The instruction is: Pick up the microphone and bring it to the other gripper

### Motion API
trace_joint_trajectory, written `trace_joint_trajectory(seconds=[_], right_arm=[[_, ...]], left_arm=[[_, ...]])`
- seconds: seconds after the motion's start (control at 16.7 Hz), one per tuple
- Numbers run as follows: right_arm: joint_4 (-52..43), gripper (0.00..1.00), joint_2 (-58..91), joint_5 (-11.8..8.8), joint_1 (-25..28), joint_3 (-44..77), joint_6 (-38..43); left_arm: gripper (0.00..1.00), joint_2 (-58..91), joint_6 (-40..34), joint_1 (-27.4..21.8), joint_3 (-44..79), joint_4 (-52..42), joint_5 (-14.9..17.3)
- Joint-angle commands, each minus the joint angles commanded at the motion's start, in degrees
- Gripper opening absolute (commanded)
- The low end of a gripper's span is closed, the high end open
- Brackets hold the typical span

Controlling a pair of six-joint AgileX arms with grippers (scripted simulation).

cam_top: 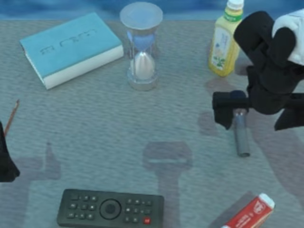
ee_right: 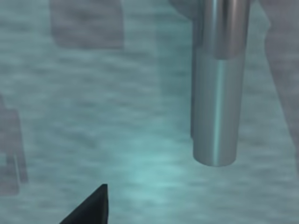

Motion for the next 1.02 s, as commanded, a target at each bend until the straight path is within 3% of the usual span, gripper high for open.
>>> trace_joint_trajectory(seconds=[0.48, 1.02], right_arm=[[0.3, 1.0, 1.49, 0.04, 0.01, 0.08, 0.13], [19.02, 1.0, 11.76, 0.1, -0.41, -8.2, -0.25]], left_arm=[[1.0, 0.0, 0.0, 0.0, 0.0, 0.0, 0.0], [1.0, 0.0, 0.0, 0.0, 0.0, 0.0, 0.0]])
